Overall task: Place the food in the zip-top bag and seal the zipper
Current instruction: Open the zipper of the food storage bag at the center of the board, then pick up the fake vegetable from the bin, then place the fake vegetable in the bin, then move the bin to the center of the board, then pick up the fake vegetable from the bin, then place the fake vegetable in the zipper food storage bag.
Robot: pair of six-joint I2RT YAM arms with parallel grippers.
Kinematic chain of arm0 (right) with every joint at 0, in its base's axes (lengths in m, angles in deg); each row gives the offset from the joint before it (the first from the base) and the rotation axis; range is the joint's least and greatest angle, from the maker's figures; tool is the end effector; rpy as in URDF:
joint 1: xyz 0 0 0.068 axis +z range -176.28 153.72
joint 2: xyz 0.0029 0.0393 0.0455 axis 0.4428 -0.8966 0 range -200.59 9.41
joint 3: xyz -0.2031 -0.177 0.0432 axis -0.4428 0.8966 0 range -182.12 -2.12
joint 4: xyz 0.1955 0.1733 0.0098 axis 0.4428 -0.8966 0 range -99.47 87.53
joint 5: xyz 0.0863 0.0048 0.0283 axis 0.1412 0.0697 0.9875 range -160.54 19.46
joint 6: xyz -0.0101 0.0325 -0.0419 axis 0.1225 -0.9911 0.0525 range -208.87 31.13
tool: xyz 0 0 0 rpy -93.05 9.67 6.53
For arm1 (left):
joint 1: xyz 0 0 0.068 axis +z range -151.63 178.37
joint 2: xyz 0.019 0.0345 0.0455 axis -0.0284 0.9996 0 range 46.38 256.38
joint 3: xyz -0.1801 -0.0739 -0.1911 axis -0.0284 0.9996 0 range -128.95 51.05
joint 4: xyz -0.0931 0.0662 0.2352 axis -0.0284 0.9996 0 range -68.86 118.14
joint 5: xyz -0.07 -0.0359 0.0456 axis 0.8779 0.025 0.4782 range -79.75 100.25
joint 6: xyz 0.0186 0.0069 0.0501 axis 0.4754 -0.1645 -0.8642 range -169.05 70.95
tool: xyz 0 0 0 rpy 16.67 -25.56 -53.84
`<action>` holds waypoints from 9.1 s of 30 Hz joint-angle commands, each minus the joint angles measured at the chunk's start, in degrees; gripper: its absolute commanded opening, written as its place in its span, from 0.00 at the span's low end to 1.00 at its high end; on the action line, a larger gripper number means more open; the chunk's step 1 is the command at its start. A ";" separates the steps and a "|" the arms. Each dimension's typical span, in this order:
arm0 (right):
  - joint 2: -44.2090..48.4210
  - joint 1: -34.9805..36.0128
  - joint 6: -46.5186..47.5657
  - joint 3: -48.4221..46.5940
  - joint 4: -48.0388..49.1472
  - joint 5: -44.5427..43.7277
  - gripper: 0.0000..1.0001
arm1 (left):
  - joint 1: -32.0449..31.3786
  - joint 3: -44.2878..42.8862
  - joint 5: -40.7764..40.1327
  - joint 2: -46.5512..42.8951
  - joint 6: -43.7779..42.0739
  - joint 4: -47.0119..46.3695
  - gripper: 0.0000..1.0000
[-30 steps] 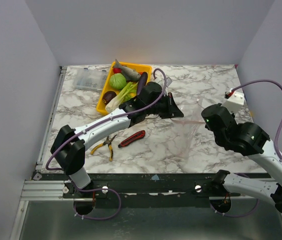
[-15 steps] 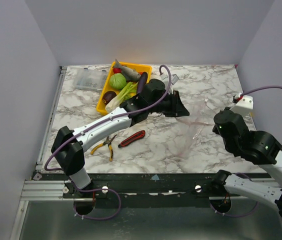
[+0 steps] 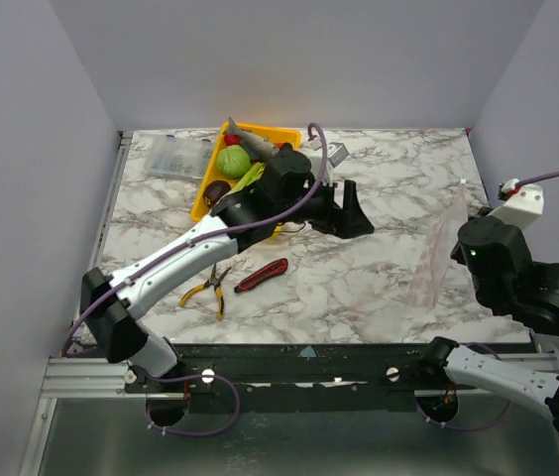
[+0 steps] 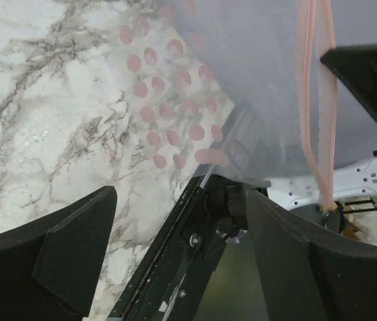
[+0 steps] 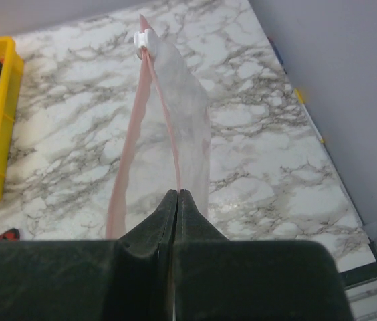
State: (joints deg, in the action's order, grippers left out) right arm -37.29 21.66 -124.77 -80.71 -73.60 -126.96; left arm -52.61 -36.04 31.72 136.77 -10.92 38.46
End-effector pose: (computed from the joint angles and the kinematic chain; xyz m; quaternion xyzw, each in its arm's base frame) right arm 0.0808 0.0454 0.4267 0.1180 0.8130 -0.0655 0.5663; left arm 0.2230 -0.2957 0.3856 0.1958 0.7909 -0.5015 0.2910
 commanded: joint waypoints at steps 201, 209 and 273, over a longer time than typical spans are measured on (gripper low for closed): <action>-18.46 -4.36 21.25 23.40 47.27 41.45 0.00 | 22.43 16.61 -19.93 12.76 -4.71 12.09 0.64; -17.84 -4.38 20.62 23.56 47.49 41.44 0.01 | 22.35 22.49 -22.49 7.42 -7.72 11.16 0.65; -20.73 -4.26 20.57 25.90 64.05 41.53 0.01 | 11.63 27.85 27.84 -21.67 18.13 13.33 0.00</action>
State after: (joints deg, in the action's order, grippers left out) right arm -59.21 17.27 -105.65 -55.73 -15.35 -86.70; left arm -39.45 -12.02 50.50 114.72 -5.50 59.09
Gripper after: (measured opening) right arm 0.006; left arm 0.350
